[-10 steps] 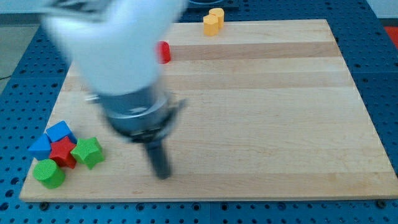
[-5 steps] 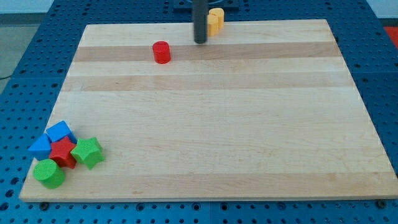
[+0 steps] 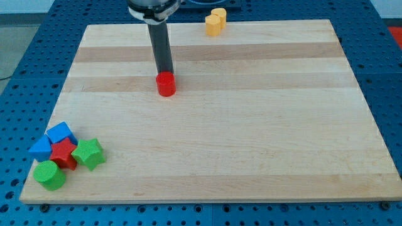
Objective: Push red circle into group of blocks
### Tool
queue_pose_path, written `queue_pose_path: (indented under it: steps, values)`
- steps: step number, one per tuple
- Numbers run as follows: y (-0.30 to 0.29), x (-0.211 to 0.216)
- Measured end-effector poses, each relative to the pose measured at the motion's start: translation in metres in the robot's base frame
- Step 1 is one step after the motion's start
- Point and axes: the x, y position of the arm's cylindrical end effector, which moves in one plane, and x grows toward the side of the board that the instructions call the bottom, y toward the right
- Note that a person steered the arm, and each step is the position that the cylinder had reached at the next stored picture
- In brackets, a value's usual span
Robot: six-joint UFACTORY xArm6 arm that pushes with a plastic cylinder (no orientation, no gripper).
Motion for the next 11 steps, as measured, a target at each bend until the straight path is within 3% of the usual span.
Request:
queue_pose_path:
  steps: [2,5,7,9,11]
  values:
    - [0.035,0.057]
    - [0.026,0.132]
    - [-0.015,0.154]
    - [-0.022,0.146]
    - [-0.045,0.2]
